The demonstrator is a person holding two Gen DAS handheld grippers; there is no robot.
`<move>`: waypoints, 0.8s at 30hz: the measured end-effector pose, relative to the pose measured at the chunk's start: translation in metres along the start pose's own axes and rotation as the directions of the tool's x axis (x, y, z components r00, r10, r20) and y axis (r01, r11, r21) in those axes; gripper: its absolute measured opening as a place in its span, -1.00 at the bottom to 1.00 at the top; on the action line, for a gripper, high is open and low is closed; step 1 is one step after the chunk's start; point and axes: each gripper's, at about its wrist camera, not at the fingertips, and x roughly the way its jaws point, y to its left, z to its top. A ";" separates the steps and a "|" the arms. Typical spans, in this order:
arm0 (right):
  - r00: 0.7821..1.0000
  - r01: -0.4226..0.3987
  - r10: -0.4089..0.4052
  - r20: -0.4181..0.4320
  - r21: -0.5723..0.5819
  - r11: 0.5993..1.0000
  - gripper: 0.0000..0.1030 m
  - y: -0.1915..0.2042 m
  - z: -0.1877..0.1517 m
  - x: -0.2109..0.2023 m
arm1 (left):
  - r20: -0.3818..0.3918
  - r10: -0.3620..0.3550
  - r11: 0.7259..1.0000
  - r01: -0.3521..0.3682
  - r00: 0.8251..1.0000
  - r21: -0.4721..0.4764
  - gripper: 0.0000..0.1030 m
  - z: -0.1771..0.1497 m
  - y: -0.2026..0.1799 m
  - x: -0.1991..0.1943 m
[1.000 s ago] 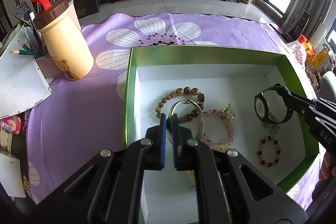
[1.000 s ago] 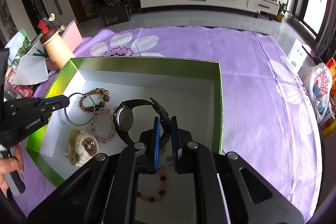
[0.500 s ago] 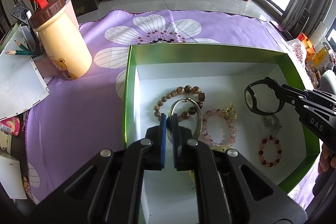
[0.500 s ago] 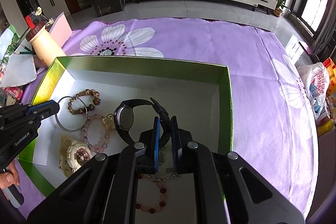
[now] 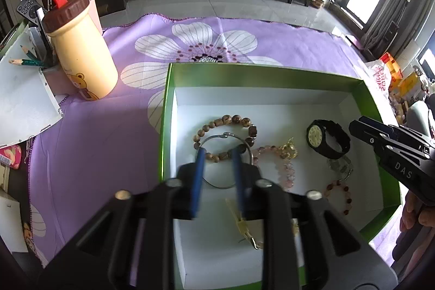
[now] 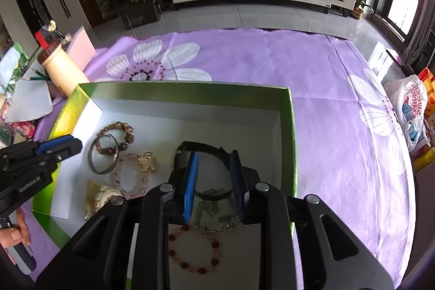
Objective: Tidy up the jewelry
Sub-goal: 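Carry both held pieces into the green box and open both tools, then move both tools back to the tablecloth and grasp the silver ring with the left tool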
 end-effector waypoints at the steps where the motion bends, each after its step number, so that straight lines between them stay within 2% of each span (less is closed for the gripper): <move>1: 1.000 -0.003 0.003 0.009 -0.002 1.000 -0.52 0.000 -0.001 -0.004 | 0.003 -0.001 1.000 0.001 1.000 0.000 -0.43 0.000 0.000 -0.002; 2: 1.000 -0.007 0.007 0.017 -0.002 1.000 -0.50 0.000 -0.002 -0.008 | 0.006 -0.004 1.000 0.004 1.000 -0.001 -0.39 -0.001 -0.001 -0.004; 7: 0.996 -0.046 0.046 0.073 -0.001 0.999 -0.29 -0.003 -0.009 -0.036 | 0.040 -0.024 1.000 0.024 0.999 -0.014 0.10 -0.004 0.000 -0.023; 10: 0.991 -0.067 0.066 0.113 -0.001 0.998 -0.10 -0.004 -0.017 -0.057 | 0.059 -0.030 0.999 0.032 0.998 -0.029 0.21 -0.009 0.003 -0.037; 13: 0.985 -0.092 0.092 0.147 -0.004 0.996 -0.08 -0.005 -0.029 -0.078 | 0.083 -0.034 0.998 0.038 0.996 -0.049 0.37 -0.017 0.007 -0.054; 16: 0.976 -0.119 0.120 0.183 -0.012 0.993 0.02 -0.006 -0.044 -0.101 | 0.106 -0.051 0.996 0.059 0.993 -0.071 0.50 -0.030 0.016 -0.073; 19: 0.970 -0.130 0.133 0.204 -0.030 0.991 0.02 -0.005 -0.060 -0.120 | 0.125 -0.060 0.994 0.071 0.990 -0.081 0.52 -0.046 0.026 -0.090; 24: 0.963 -0.155 0.166 0.212 -0.065 0.986 0.02 -0.001 -0.090 -0.144 | 0.155 -0.029 0.996 0.042 0.987 -0.083 0.57 -0.079 0.041 -0.117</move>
